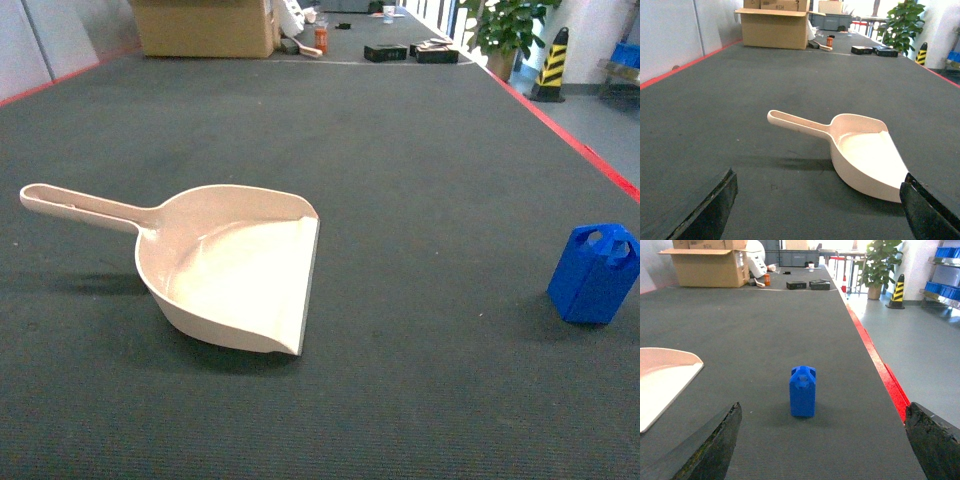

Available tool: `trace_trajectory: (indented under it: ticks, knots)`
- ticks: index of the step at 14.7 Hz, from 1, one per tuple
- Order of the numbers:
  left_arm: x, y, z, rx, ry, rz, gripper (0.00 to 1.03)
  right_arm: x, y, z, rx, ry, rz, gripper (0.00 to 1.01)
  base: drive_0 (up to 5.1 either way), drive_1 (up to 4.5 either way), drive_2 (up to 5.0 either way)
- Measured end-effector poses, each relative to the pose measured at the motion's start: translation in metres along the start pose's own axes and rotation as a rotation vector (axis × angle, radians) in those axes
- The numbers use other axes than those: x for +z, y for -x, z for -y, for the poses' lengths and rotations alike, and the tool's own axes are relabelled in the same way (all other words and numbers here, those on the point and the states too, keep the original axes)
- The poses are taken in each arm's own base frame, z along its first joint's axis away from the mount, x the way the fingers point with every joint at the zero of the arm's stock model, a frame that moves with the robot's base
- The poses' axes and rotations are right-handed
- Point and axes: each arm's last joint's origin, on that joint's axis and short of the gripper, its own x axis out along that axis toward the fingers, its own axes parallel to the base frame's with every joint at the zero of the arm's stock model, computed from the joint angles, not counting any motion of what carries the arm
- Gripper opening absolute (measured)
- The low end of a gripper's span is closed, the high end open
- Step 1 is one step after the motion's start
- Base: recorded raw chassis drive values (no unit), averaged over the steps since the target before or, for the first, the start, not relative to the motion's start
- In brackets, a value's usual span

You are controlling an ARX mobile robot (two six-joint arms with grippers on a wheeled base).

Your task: Place part in tray to right shelf

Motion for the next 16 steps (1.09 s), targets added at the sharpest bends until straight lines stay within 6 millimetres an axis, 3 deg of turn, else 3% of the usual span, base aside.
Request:
trace_trajectory:
  ticks: [16]
  knots:
    - [0.0, 0.0, 0.0, 0.0, 0.0, 0.0, 0.98, 0.0, 0.0, 0.0, 0.0, 0.0, 0.0, 0.98, 0.0, 0.0, 0.0]
